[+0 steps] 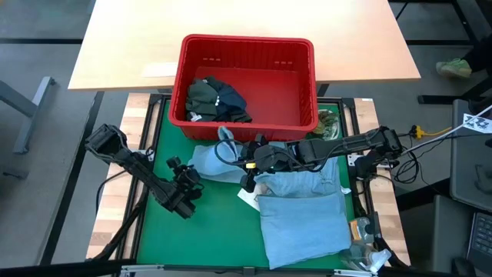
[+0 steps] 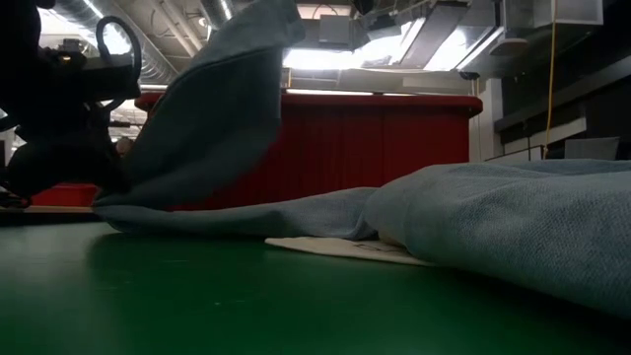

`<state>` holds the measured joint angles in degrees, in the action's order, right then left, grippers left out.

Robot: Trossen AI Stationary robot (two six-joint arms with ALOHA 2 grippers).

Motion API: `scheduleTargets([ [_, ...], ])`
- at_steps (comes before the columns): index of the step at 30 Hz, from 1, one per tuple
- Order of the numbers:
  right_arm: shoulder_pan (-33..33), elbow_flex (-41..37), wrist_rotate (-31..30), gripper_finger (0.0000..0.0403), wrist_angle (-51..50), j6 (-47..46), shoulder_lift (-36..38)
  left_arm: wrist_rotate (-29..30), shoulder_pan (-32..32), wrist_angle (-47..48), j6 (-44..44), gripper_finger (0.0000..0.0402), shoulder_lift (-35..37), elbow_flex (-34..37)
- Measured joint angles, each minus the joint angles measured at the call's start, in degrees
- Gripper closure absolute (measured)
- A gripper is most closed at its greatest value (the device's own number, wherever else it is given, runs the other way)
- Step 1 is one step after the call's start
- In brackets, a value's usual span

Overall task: Fold Laundry from Bin
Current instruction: Fold the light blue jeans

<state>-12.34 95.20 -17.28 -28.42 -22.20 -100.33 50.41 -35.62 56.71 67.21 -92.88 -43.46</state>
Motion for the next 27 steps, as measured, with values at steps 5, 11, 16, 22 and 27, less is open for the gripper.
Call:
scheduleTargets([
  [5,0.0,0.0,0.0,0.0391,0.0,0.0,0.0,-1.0,0.3,0.0,2.3,0.029,0.0,0.0],
  [11,0.0,0.0,0.0,0.0391,0.0,0.0,0.0,-3.8,2.6,0.1,4.2,0.0301,0.0,0.0],
  [16,0.0,0.0,0.0,0.0391,-0.2,0.0,0.0,-6.0,3.7,1.7,4.8,0.0378,0.0,-0.1],
  [22,0.5,0.0,0.0,0.0391,-0.7,1.9,0.0,-13.2,3.7,15.7,11.9,0.0396,0.0,-4.3],
  [27,2.4,0.0,-0.2,0.0391,-0.6,6.2,-0.1,-23.9,3.7,25.9,13.7,0.0398,0.0,-9.9],
])
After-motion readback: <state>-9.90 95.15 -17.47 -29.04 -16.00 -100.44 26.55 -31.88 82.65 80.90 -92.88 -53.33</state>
